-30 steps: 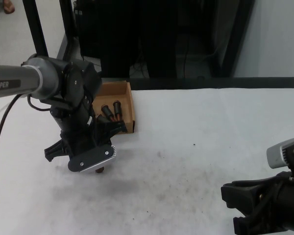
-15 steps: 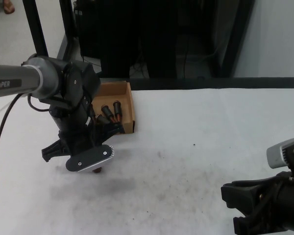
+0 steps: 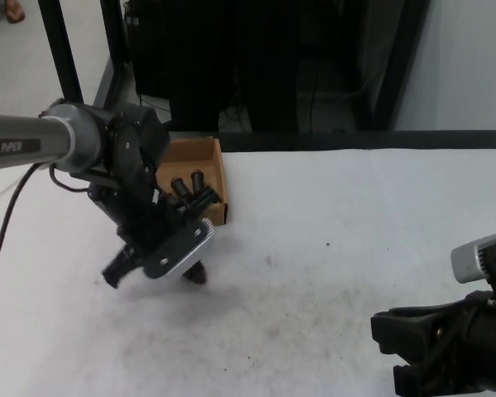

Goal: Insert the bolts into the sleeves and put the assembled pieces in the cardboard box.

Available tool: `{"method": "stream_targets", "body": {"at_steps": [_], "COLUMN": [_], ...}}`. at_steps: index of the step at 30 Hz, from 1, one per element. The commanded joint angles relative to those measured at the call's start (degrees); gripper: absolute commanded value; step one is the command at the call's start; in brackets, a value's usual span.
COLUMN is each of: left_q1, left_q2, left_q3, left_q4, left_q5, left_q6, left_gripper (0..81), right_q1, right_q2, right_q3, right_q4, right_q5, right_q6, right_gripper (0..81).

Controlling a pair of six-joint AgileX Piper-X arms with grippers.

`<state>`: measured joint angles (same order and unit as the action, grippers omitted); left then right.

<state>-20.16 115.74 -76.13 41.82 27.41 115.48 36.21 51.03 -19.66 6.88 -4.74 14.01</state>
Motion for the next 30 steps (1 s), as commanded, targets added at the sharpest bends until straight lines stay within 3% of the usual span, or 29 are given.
{"method": "stream_targets", "body": {"at_steps": [1,4,9,15,23,30], "left_q1": [-0.5,-0.5,0.2,-0.4,-1.5,-1.7], "left_q2": [0.3,-1.5,-5.4,-12.5,-33.0,-54.5], "left_q3": [0.5,0.5,0.5,5.0,20.5,33.4], "left_q4": [0.8,0.5,2.2,5.7,-5.2,-16.0], "left_q5": [2.9,4.4,16.5,20.1,21.6,16.9], "left_q6": [-4.8,-20.4,-43.4,-56.0,-82.3,-103.5], "left_gripper": [0.8,0.8,0.8,0.8,0.8,0.8], "right_q1": [0.2,0.4,2.0,4.3,7.3,11.7], "right_q2": [-0.4,-1.0,-3.9,-9.3,-16.0,-16.6], "right_q3": [-0.2,-0.2,-0.2,-0.2,-0.6,-4.3], "right_q4": [-0.7,-1.3,-2.9,0.2,4.2,9.9], "right_q5": [-1.1,-1.4,-2.5,-1.6,-1.6,-1.6], "right_q6": [2.5,4.6,5.1,6.7,14.7,13.5], "right_gripper": [0.3,0.3,0.3,0.3,0.3,0.3]}}
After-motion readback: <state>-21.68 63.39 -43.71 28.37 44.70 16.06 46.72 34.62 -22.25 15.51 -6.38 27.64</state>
